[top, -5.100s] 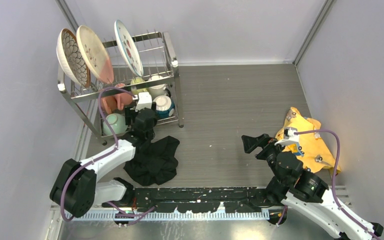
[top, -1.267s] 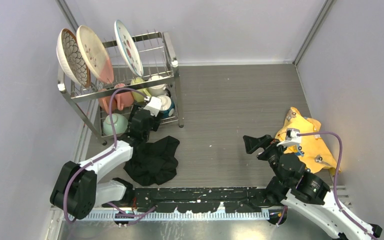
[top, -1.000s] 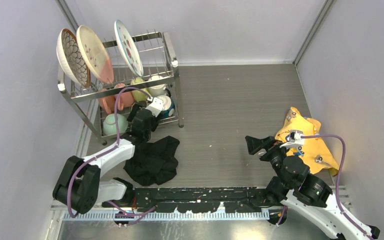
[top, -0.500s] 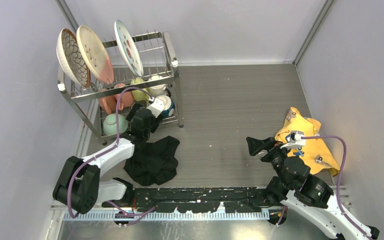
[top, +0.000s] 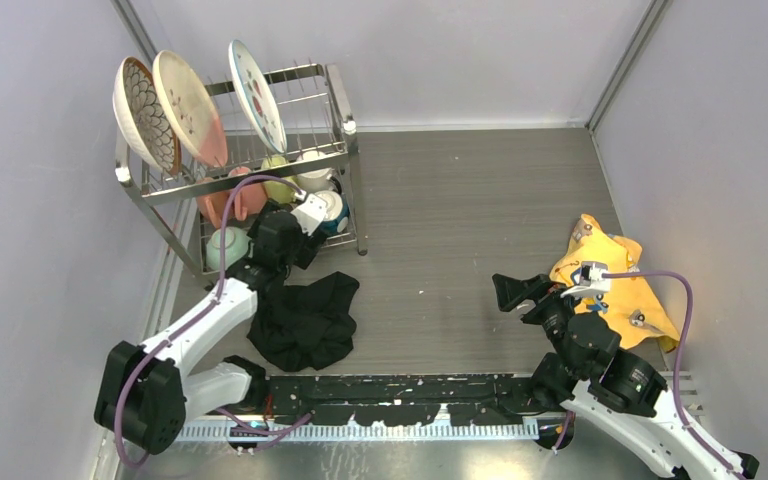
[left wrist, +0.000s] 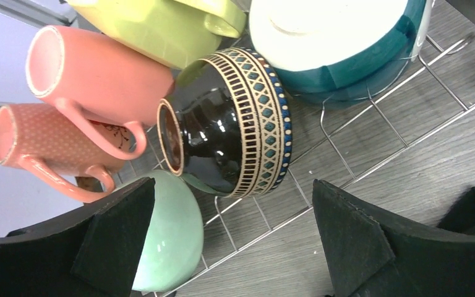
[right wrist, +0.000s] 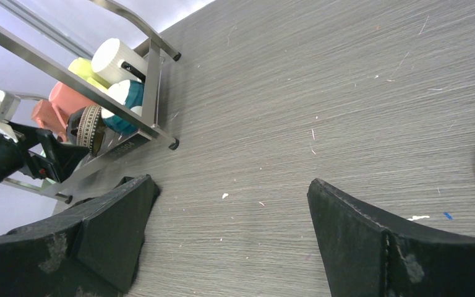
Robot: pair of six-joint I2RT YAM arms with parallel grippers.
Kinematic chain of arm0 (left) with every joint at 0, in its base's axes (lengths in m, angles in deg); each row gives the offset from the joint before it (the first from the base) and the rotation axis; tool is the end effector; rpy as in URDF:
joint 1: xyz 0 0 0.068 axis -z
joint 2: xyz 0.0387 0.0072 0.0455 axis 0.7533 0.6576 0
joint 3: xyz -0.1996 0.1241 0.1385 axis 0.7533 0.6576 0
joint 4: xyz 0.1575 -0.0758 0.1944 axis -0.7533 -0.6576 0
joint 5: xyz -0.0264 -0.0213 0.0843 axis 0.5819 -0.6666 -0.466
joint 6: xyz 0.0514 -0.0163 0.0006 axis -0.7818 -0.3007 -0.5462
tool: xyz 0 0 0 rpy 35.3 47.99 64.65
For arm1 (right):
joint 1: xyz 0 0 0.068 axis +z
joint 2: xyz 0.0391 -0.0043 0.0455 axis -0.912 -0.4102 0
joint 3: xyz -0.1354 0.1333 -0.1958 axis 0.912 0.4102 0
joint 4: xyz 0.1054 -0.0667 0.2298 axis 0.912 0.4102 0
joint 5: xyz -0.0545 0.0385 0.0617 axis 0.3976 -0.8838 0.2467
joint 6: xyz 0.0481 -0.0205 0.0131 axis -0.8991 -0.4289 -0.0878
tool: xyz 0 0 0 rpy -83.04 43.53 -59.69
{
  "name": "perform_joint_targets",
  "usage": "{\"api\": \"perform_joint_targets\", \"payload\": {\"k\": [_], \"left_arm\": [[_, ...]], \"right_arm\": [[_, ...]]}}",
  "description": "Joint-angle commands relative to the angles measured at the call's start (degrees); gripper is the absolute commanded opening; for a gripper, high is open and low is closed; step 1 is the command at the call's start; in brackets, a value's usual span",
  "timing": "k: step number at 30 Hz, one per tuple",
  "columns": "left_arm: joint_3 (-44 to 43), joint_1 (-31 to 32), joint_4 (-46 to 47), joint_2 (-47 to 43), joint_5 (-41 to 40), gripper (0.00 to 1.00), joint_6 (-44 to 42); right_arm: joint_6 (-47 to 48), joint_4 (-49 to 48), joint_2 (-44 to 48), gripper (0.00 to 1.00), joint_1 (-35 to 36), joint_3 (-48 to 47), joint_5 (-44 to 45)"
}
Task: Load the mixed dishes into the dish rack
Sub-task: Turn the bowl upside down on the dish rack.
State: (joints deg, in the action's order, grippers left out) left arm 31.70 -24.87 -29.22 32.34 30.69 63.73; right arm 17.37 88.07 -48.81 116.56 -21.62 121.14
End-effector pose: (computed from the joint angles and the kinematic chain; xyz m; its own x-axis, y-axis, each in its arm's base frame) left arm 0.2255 -0.0864 0.2361 -0.4096 0.5310 -0.7418 0.2515 0.8474 0.4677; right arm 0.0507 0.0287 0.2551 -0.2584 0.5144 -0.8177 -0.1156 0.8239 0.5548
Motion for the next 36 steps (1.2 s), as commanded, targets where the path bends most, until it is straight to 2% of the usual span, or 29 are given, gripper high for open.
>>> {"api": "perform_joint_targets", "payload": {"k": [1,10,18,28,31,36], "left_arm": [[0.2,-0.5,0.9,-1.7,-0.8,0.99,-3.4],[0.4,-1.6,5.3,4.0,-0.9,0.9,-4.9],[0.6,-2.4,9.9,7.0,-1.1,0.87,-7.9],[0.3,-2.5,8.1,7.1,4.3,0.64,-8.6],[0.0,-2.3,6.8,7.5,4.1,0.6,-8.4],[-0.1,-1.5,6.5,8.1,1.8,0.47,-8.8]], "right_arm": [[0.2,-0.1,0.6,1.0,0.2,-2.3,0.4],[-0.2,0.5,0.5,1.0,0.3,-2.5,0.2],[-0.3,0.6,0.5,1.0,0.3,-2.5,0.5],[-0.5,0.9,0.6,1.0,0.3,-2.6,0.6],[-0.5,0.9,0.5,0.99,0.3,-2.5,0.6],[-0.6,1.1,0.6,1.0,0.2,-2.7,0.4]]}}
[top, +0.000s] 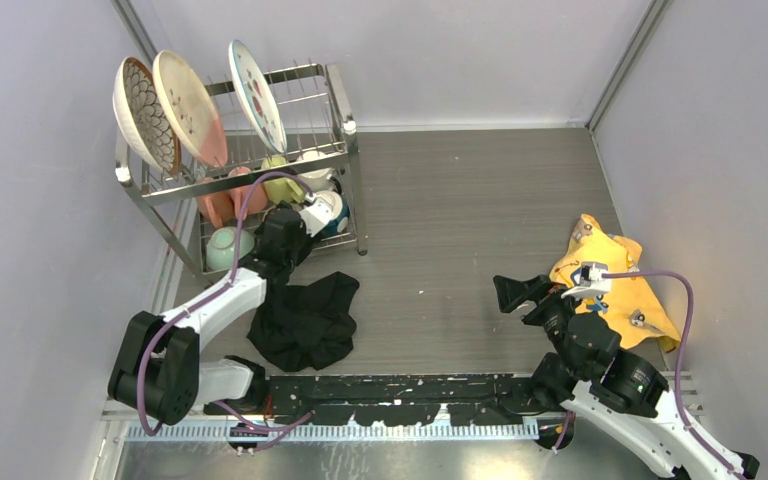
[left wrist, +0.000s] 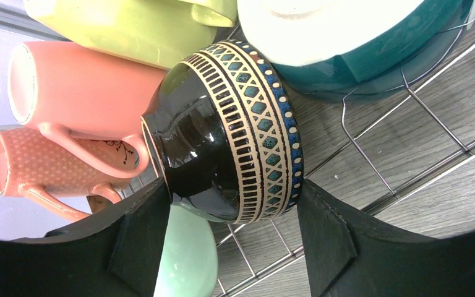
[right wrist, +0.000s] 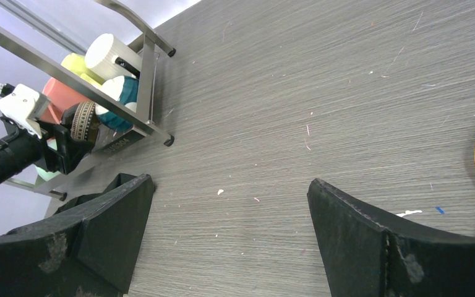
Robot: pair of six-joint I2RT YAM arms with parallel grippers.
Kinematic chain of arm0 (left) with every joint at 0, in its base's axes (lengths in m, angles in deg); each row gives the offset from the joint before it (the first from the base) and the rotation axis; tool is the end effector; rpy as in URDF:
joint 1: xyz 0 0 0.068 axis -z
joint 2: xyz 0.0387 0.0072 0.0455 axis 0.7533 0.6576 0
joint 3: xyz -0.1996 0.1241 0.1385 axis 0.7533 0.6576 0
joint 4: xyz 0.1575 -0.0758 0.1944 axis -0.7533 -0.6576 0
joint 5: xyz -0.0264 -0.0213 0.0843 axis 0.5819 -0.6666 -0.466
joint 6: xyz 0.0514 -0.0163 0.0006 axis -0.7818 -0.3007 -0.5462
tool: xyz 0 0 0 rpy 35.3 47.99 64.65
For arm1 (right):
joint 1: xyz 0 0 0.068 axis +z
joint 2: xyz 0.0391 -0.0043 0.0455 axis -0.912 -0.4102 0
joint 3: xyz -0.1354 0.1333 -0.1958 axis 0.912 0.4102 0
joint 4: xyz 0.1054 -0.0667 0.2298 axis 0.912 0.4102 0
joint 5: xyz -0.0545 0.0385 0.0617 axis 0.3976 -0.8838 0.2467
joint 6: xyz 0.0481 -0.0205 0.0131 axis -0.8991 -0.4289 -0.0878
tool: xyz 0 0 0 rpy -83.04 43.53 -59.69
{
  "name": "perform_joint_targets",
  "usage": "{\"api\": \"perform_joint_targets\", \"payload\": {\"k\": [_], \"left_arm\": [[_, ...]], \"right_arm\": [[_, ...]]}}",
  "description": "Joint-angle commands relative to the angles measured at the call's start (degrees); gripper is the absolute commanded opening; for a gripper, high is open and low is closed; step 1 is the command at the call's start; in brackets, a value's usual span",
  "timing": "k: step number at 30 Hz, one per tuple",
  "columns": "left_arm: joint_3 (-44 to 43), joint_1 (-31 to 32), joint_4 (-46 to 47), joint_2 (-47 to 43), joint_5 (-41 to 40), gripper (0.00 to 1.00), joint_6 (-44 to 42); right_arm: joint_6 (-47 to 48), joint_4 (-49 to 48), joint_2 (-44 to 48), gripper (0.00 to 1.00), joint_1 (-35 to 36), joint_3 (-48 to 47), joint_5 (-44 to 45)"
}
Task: Load the mixed dishes into the dish rack
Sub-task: Turn the bowl upside down on the dish rack.
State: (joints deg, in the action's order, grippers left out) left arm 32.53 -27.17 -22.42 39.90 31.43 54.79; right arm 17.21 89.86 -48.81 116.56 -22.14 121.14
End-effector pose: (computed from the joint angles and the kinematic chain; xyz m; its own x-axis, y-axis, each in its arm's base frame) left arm 0.2468 -0.0848 0.2115 -0.4030 0.6480 -0.6463 0.3062 0.7610 0.5720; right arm 0.0495 0.0273 0.2547 -0.2702 0.5026 -0.8212 -0.1071 0.8319 0.5444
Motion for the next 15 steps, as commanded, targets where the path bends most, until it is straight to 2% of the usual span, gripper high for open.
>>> {"api": "perform_joint_targets", "payload": {"k": [1,4,9,15], "left_arm": [[-0.9,1.1,-0.2,0.6,0.0,0.46,-0.1],[-0.7,1.9,0.0,0.5,-3.0,0.38,-1.1],[-0.5,3.3,0.2,0.4,-8.1,0.31,-3.8],[-0.1,3.4,1.5,0.0,-12.5,0.28,-5.6]], "right_arm": [[-0.4,-0.7,0.5,1.0,0.2,-2.1,0.4],[-0.6,-0.8,0.5,1.0,0.3,-2.1,0.4],[-0.5,-0.8,0.6,1.0,0.3,-2.1,0.3],[-0.5,-0.8,0.5,1.0,0.2,-2.1,0.2]]}}
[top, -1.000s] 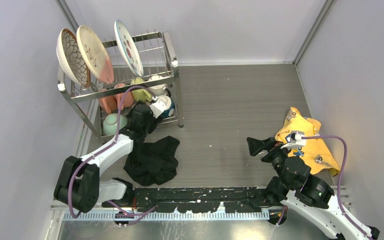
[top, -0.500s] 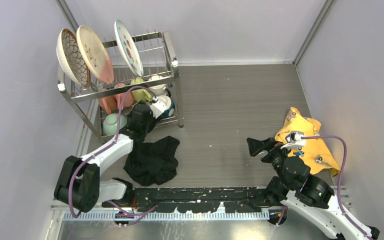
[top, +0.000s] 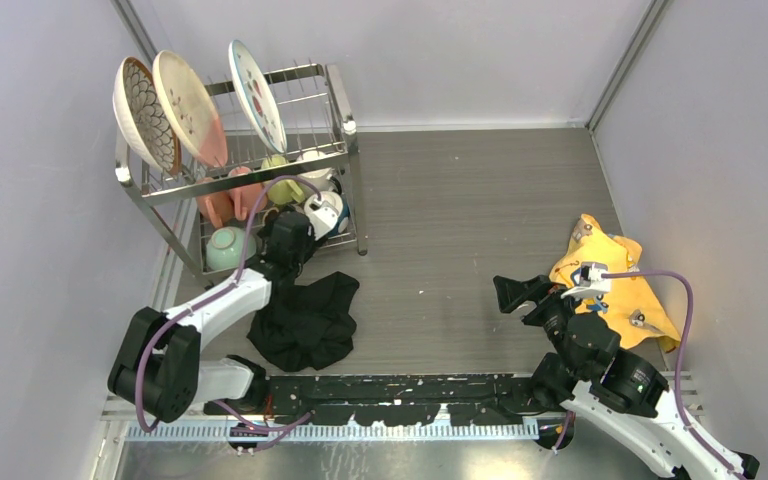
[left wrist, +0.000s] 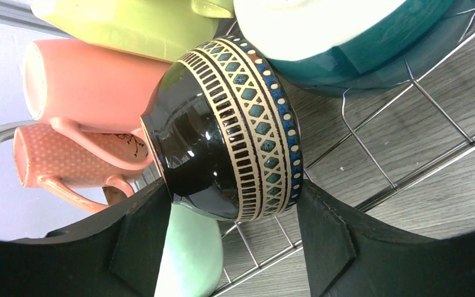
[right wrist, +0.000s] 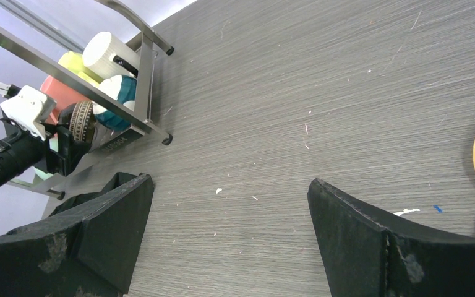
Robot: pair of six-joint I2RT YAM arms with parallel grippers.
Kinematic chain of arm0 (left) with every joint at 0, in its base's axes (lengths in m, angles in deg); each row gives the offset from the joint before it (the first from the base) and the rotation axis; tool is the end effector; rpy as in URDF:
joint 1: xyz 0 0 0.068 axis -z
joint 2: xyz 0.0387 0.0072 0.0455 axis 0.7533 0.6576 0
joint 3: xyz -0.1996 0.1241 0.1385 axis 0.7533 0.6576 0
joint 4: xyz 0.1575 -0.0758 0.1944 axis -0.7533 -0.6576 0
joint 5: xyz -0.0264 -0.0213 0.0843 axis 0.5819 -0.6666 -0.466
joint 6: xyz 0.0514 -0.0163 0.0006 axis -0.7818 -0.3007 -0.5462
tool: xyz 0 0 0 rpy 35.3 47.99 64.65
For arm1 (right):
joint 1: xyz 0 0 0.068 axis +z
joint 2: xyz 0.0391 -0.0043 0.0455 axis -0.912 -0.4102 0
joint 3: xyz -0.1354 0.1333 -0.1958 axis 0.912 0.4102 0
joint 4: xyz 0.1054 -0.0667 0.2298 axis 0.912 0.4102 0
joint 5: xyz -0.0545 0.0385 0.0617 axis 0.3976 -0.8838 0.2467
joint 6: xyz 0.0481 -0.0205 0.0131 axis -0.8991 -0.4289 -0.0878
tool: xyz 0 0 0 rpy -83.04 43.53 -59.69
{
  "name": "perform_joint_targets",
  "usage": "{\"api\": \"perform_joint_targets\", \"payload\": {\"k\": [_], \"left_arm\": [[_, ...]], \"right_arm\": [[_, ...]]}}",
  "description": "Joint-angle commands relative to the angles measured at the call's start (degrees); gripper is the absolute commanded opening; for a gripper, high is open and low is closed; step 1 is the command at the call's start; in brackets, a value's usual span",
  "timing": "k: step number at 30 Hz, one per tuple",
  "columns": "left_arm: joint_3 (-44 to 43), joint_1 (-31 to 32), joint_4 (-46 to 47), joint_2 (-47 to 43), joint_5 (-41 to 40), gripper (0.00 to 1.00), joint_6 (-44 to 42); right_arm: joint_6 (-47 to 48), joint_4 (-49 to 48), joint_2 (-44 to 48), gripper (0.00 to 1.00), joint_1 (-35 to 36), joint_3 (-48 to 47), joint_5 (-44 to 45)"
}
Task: Load the mixed dishes into the dish rack
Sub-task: Turn the bowl upside down on the dish rack.
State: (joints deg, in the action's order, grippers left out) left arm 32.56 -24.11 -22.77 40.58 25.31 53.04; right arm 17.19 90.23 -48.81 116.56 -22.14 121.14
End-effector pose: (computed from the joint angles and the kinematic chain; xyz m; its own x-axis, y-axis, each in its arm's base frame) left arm 0.2429 -0.0945 0.2088 -0.4144 0.6935 -0.5894 0.2884 0.7143 0.6376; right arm 0.0494 0.0271 0.2540 -0.2736 0.4988 -0.8224 -0.1048 0.8345 0.5410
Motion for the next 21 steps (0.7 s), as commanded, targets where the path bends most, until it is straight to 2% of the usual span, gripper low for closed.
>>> {"api": "perform_joint_targets", "payload": {"k": [1,9,15,17,21], "left_arm": [[-0.1,0.4,2.0,-0.8,-6.9,0.28,-4.2],[-0.5,0.4,2.2,-1.4,-9.7,0.27,-9.1],[0.5,-0.1,2.7,-1.0,-9.8,0.29,-9.2],[0.9,-0.2,3.0,-0.6,-8.8,0.33,-8.2],[0.2,-0.3,2.6,-0.1,-6.9,0.5,-6.4]], "right_arm": [[-0.5,-1.2,0.5,1.0,0.3,-2.1,0.1],[-0.2,-1.5,0.6,1.0,0.2,-2.1,0.2],[-0.2,-1.4,0.5,1.0,0.3,-2.2,0.1],[-0.2,-1.4,0.6,1.0,0.2,-2.3,-0.1],[-0.2,-1.3,0.6,1.0,0.2,-2.3,-0.1]]}}
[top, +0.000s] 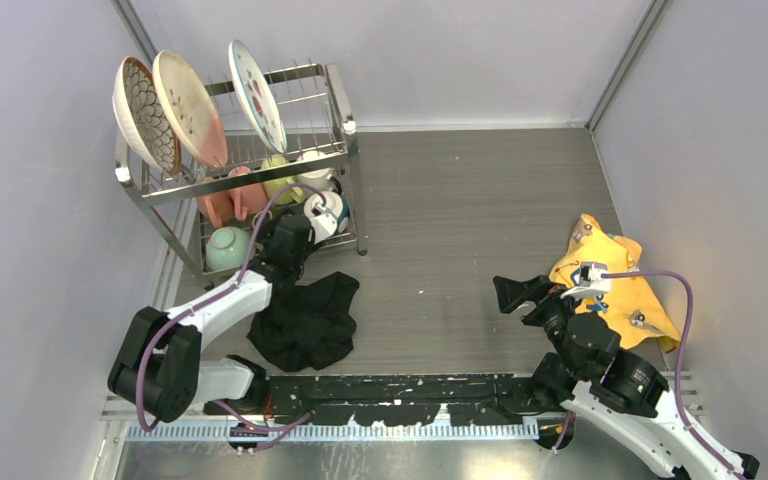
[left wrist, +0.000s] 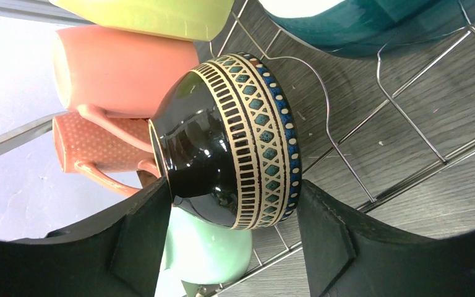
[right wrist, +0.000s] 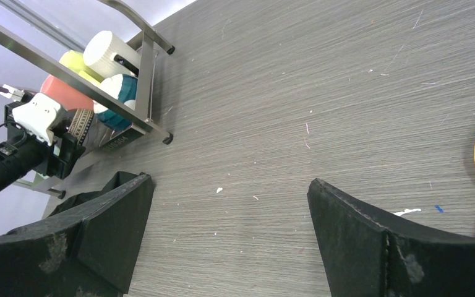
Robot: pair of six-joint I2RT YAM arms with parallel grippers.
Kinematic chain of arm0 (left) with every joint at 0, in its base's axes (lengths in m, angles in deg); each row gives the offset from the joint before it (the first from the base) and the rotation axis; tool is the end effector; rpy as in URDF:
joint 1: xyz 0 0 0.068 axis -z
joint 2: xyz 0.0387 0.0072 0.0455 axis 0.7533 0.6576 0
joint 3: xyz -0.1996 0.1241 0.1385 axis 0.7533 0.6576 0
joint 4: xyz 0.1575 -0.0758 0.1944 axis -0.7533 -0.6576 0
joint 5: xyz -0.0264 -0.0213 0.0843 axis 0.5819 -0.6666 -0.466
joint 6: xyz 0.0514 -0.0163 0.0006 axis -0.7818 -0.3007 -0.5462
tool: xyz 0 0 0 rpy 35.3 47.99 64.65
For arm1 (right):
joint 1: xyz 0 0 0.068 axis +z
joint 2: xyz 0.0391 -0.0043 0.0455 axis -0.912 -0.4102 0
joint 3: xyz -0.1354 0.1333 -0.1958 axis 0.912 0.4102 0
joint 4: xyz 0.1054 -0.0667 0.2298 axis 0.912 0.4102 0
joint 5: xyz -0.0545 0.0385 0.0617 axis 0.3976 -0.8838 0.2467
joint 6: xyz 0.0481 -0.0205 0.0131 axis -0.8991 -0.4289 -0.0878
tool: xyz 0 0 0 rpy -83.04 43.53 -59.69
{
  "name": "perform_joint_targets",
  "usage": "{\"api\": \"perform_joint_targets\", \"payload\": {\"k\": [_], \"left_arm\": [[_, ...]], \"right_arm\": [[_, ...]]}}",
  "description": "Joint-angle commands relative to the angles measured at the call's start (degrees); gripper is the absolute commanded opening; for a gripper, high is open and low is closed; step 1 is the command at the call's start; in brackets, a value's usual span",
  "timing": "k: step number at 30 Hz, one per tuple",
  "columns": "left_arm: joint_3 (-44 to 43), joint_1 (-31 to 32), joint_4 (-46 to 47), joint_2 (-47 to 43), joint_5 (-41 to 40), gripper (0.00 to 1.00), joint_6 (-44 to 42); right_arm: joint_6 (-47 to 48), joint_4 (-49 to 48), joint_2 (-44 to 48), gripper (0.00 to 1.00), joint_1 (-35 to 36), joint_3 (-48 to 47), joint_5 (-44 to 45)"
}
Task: Load the mixed dishes into the dish rack
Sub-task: Turn the bowl upside down on the dish rack, then reset both arms
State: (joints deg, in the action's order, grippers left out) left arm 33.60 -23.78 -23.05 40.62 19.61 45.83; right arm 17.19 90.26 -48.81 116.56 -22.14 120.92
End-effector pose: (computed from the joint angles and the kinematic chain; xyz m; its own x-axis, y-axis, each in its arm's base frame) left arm 0.2395 -0.0912 0.2034 -0.4332 0.7761 -0.4582 0.2899 0.6014 0.7445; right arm 0.0494 0.0273 0.2540 -0.2763 0.4979 -0.8221 -0.1074 0.8340 0.5412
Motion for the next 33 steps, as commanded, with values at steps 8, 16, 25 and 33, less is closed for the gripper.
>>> {"api": "perform_joint_targets", "payload": {"k": [8,16,25,33], "left_arm": [[-2.2,-0.6,-1.5,-2.0,3.1,0.74,5.3],[-3.2,-0.1,-5.9,-3.3,5.8,0.99,8.3],[-3.7,1.2,-11.0,-8.2,9.1,1.0,14.2],[-5.7,2.1,-19.7,-15.0,16.5,1.0,24.9]], "right_arm": [[-0.1,-1.7,0.5,0.99,0.3,-2.0,0.4],[-0.1,-1.6,0.5,1.0,0.3,-2.1,0.4],[0.0,-1.8,0.6,1.0,0.3,-2.1,0.4],[-0.1,-1.3,0.5,1.0,0.3,-2.3,0.4]]}}
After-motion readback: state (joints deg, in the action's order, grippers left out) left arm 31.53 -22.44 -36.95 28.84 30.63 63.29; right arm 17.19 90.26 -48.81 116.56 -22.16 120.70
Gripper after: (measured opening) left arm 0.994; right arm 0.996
